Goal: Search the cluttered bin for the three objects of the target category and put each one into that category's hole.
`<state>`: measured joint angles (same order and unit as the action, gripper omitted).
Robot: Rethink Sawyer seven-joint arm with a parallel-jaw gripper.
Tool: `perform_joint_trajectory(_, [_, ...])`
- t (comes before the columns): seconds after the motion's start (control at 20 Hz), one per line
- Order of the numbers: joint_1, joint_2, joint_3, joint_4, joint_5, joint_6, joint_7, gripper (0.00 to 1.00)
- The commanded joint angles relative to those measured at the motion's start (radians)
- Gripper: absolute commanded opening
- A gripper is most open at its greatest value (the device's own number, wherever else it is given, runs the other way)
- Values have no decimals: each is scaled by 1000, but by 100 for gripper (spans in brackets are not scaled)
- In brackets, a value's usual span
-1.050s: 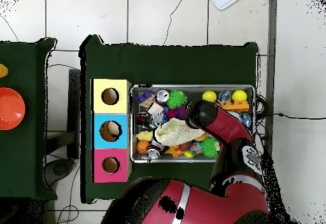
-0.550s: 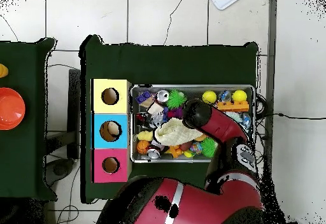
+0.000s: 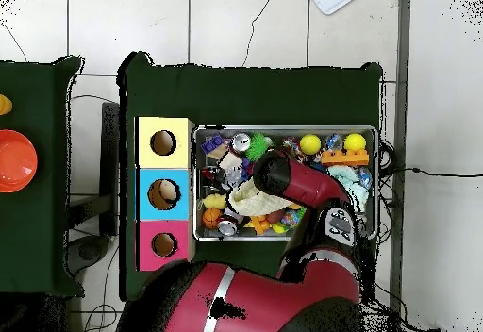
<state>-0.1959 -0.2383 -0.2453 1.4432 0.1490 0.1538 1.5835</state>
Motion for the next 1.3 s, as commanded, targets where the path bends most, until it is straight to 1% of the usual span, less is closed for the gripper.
perform_joint_trajectory(0.05, [28, 107, 6, -71, -70, 1, 81, 100])
perform_joint_trajectory(0.15, [38, 117, -10, -90, -79, 29, 71, 100])
perform_joint_trajectory(0.2, [32, 116, -4, -93, -90, 13, 71, 0])
perform_joint_trajectory(0.35, [3, 101, 42, -93, -135, -33, 34, 0])
perform_joint_trajectory(0.5, [25, 88, 19, -98, -146, -13, 48, 0])
perform_joint_trajectory(0.55, [36, 86, 8, -104, -147, 25, 45, 0])
perform_joint_trajectory(0.6, [40, 84, 1, -110, -152, 43, 43, 0])
perform_joint_trajectory(1.0, [26, 67, 15, -91, -182, 29, 63, 0])
perform_joint_trajectory(1.15, [21, 51, 22, -83, -184, 52, 64, 0])
perform_joint_trajectory(1.2, [18, 49, 27, -77, -182, 59, 70, 100])
perform_joint_trajectory(1.3, [-3, 38, 63, -64, -190, 24, 67, 100])
